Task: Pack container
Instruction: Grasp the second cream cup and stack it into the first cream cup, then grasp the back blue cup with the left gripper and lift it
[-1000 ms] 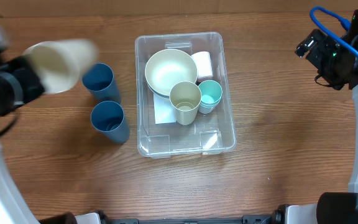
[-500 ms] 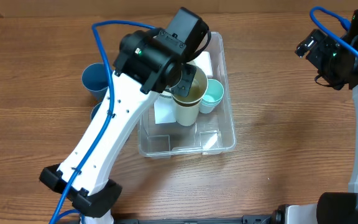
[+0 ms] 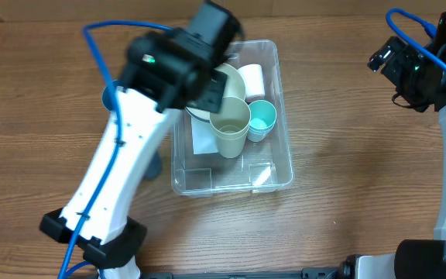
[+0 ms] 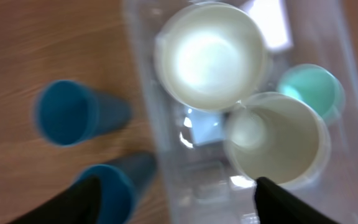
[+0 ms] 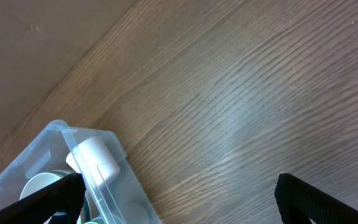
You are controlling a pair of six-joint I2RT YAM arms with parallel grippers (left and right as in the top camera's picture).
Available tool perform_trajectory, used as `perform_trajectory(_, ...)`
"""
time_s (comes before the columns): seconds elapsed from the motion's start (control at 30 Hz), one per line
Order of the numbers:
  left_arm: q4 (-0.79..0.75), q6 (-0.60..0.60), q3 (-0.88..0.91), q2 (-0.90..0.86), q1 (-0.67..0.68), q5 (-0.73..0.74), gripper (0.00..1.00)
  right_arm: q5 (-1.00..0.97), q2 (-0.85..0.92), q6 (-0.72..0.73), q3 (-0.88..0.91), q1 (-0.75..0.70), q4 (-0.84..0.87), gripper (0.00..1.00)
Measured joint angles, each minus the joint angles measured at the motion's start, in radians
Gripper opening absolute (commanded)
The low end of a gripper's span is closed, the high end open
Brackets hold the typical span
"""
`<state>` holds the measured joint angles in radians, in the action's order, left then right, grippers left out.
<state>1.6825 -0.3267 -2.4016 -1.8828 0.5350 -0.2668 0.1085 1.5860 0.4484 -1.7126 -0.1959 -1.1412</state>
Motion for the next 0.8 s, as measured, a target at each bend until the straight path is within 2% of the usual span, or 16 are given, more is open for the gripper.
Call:
perform_trajectory(0.17,0.000,-0.022,-0.005,0.016,-0.362,0.013,0.80,0.000,0.000,0.000,0.000,0.000,0.000,1.00)
perform_trajectory(0.3,-0.021,-0.037,0.127,0.016,-0.591,0.084,0.77,0.000,0.000,0.000,0.000,0.000,0.000,1.00)
perform_trajectory(0.4,-0.090,-0.029,0.263,0.006,-0.662,0.152,0.74,0.000,0.000,0.000,0.000,0.000,0.001,1.00)
perform_trajectory(0.53,-0.228,-0.008,0.486,-0.005,-0.661,0.189,0.70,0.000,0.000,0.001,0.000,0.000,0.001,1.00)
perform_trajectory(0.57,-0.293,0.002,0.551,-0.011,-0.661,0.198,0.62,0.000,0.000,0.000,0.000,0.000,0.000,1.00)
perform_trajectory(0.6,-0.340,0.016,0.593,-0.016,-0.661,0.208,0.38,0.000,0.000,0.001,0.000,0.000,0.000,1.00)
perform_trajectory(0.67,-0.391,0.026,0.644,-0.017,-0.661,0.219,0.05,0.000,0.000,0.000,0.000,0.000,-0.001,1.00)
perform_trajectory(0.8,-0.442,0.043,0.715,-0.016,-0.661,0.241,0.04,0.000,0.000,0.000,0.000,0.000,0.000,1.00)
